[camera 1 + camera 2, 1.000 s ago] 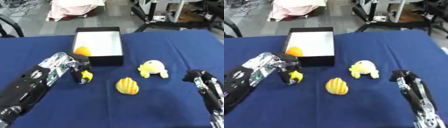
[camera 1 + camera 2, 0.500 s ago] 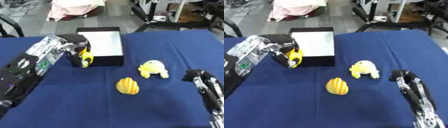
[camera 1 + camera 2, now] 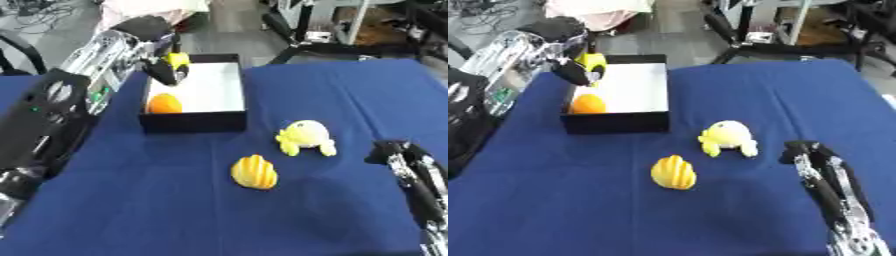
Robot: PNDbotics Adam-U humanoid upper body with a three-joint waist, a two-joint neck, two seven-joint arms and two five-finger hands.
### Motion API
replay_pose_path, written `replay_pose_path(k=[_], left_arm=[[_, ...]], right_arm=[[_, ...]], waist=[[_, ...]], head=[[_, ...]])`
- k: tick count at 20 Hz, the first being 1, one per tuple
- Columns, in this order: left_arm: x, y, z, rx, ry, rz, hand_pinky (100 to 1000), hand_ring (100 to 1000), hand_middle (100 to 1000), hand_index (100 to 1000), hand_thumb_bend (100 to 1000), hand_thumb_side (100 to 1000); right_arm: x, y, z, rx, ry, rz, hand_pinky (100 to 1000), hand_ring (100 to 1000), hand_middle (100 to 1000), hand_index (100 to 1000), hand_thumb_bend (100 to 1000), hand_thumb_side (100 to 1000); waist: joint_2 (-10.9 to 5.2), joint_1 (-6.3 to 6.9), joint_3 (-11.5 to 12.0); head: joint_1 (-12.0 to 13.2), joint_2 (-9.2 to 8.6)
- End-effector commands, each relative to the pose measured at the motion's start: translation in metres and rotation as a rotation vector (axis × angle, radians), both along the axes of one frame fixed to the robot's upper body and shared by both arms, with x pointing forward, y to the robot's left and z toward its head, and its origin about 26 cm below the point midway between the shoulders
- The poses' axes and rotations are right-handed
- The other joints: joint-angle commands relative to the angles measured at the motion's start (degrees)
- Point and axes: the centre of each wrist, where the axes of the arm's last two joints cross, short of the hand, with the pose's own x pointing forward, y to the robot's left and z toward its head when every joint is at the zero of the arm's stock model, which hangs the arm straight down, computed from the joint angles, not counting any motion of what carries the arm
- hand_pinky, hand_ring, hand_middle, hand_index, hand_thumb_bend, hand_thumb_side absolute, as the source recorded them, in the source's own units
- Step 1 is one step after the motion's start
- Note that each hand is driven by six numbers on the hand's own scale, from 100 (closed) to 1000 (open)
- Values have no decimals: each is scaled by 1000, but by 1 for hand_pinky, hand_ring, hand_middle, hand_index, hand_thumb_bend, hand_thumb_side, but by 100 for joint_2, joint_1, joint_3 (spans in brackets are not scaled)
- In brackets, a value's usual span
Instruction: Pick up objects on the table and place them in the box.
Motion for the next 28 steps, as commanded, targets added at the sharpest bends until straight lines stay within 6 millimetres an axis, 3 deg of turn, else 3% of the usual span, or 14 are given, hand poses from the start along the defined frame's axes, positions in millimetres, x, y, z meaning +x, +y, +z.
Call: replay_pose_path(k=[1,3,6,7,8,9,10,12,15,17,20,23,27,28], left_arm=[[14,-8,-9,-16,-59,65,291,263,269,561,217,341],[19,-11,-23,-28,-83,110,317,269,275,569,263,354],[23,-14,-43,-61,-124,178,476,385,424,671,422,450],[24,-13,-47,-68,-138,189,534,459,478,720,422,450],[24,-13,-50,-74,-150,195,588,512,539,767,530,514],[24,-12,-53,-80,-158,198,595,521,550,775,536,514],[24,-11,-54,-89,-166,201,662,608,649,839,659,547],[24,-8,-52,-113,-179,203,699,671,722,869,779,570],[21,0,-40,-192,-218,192,687,668,723,866,822,578],[14,7,-20,-283,-268,157,666,653,710,858,855,578],[-9,23,19,-439,-355,74,649,633,686,843,869,574],[-46,42,51,-604,-415,-5,636,612,661,833,885,581],[-95,64,58,-852,-407,-54,601,581,622,816,915,575],[-104,67,56,-911,-397,-58,593,575,616,811,894,581]], right_arm=[[2,1,5,2,-15,13,698,579,533,656,100,626],[2,2,4,5,-14,17,698,579,533,656,100,627],[2,3,4,8,-12,24,698,579,533,657,100,627],[2,4,4,8,-13,25,698,579,533,657,100,650],[2,3,4,9,-13,24,698,579,533,657,100,626],[2,3,4,9,-14,23,698,579,533,657,100,626],[2,3,4,9,-14,21,698,579,532,656,100,627],[2,3,4,8,-15,19,698,579,532,656,100,625],[2,2,5,7,-18,14,698,579,532,656,100,622],[2,1,5,5,-20,7,698,579,532,656,100,620],[2,-1,5,1,-22,-3,698,579,532,656,100,619],[3,-2,7,-9,-27,-5,698,579,532,659,100,609],[13,-13,21,-107,-66,26,702,577,532,663,100,538],[17,-17,28,-150,-83,43,707,581,538,673,100,571]], waist=[[-74,-57,-26],[-77,-63,-43],[-79,-70,-66],[-79,-70,-70],[-80,-70,-74],[-80,-70,-75],[-80,-70,-73],[-80,-70,-65],[-78,-74,-38],[-75,-69,0],[-64,-55,63],[-48,-43,99],[-31,-53,128],[-33,-61,142]], head=[[64,-11],[104,-11],[155,-11],[157,-11],[152,-11],[148,-11],[144,-11],[133,-11],[101,-11],[74,-11],[47,-11],[55,-11],[45,-11],[30,-11]])
